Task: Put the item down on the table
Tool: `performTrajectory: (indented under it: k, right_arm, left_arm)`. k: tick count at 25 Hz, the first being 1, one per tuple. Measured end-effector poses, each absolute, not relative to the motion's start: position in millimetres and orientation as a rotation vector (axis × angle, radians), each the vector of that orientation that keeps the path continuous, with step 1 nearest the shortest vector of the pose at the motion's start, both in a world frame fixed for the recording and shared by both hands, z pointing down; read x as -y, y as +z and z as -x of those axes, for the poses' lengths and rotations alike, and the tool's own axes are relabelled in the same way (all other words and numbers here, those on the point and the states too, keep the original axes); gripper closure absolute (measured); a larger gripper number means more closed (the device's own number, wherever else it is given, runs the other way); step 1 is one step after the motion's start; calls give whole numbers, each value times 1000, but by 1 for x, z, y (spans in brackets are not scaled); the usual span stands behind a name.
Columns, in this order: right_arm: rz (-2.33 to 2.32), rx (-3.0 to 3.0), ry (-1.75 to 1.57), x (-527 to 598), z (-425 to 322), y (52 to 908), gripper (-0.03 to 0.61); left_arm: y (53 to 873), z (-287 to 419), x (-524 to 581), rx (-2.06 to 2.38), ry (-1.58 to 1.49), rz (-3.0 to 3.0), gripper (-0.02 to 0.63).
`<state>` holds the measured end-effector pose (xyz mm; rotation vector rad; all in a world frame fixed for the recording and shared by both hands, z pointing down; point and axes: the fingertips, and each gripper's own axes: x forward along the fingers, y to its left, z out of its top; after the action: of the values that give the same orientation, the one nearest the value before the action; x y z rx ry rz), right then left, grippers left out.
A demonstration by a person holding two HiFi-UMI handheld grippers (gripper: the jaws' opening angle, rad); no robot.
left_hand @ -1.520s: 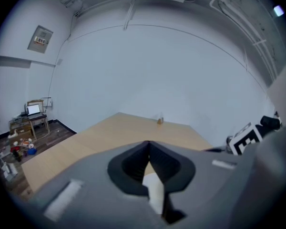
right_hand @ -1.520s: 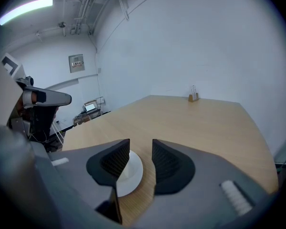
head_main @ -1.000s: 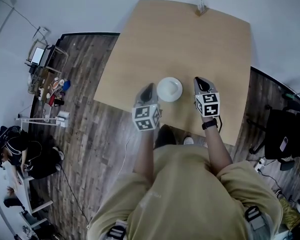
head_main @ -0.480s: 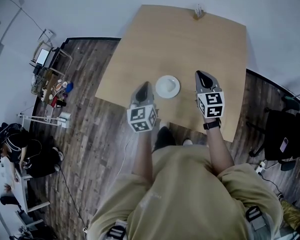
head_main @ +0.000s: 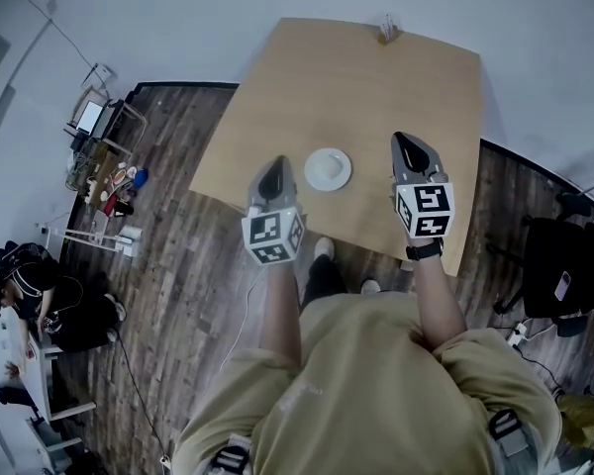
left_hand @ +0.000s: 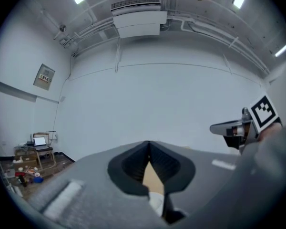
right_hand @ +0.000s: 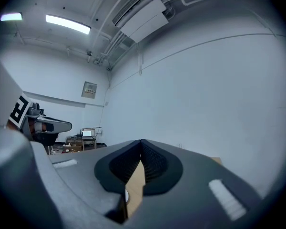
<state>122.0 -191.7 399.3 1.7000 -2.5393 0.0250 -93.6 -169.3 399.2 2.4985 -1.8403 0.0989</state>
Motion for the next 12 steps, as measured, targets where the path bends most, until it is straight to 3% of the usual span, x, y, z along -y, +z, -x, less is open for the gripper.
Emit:
performTrajectory:
  k: [12]
  right_arm:
    - [-1648,2541,58,158,-122,421,572]
  left_arm:
    - [420,64,135,1768,139,-2516,612]
